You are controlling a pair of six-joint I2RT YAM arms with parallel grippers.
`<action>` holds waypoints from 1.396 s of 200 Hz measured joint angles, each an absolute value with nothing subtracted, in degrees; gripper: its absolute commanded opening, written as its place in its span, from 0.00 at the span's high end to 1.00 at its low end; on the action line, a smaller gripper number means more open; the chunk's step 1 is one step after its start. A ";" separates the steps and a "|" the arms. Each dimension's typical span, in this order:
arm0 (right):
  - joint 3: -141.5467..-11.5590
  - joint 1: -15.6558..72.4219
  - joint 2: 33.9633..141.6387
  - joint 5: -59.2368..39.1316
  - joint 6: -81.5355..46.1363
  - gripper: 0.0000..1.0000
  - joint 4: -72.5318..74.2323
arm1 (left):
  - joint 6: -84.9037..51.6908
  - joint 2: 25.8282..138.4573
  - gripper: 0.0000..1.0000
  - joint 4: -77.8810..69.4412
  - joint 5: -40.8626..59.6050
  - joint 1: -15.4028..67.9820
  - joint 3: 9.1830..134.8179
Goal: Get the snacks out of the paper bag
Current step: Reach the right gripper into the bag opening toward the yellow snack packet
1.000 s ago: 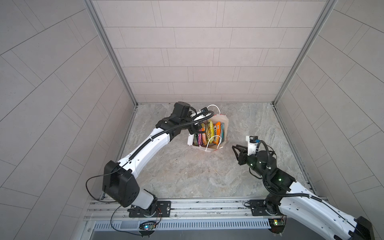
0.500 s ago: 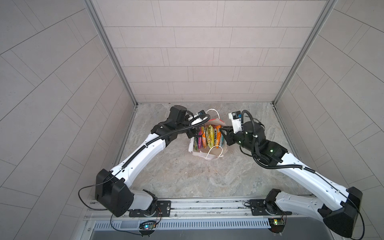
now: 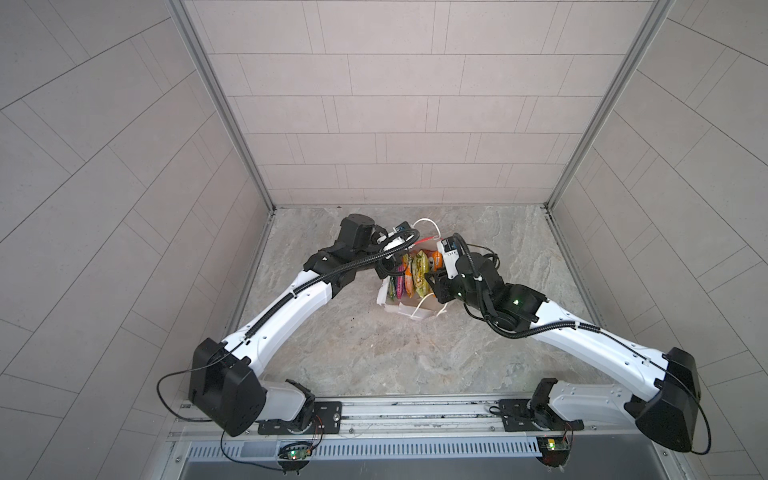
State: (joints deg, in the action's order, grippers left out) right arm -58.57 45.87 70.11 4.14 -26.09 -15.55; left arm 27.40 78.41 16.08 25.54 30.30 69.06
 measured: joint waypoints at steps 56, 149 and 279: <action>-60.64 46.98 73.41 6.33 -26.28 0.50 -16.60 | 26.28 77.41 1.00 14.72 25.54 30.39 67.55; -67.02 47.37 78.04 9.80 -27.79 0.46 -19.75 | 25.28 76.79 1.00 13.39 25.67 30.41 66.46; -67.90 47.81 85.41 13.80 -29.43 0.68 -17.80 | 25.06 76.36 1.00 12.71 25.58 30.39 65.80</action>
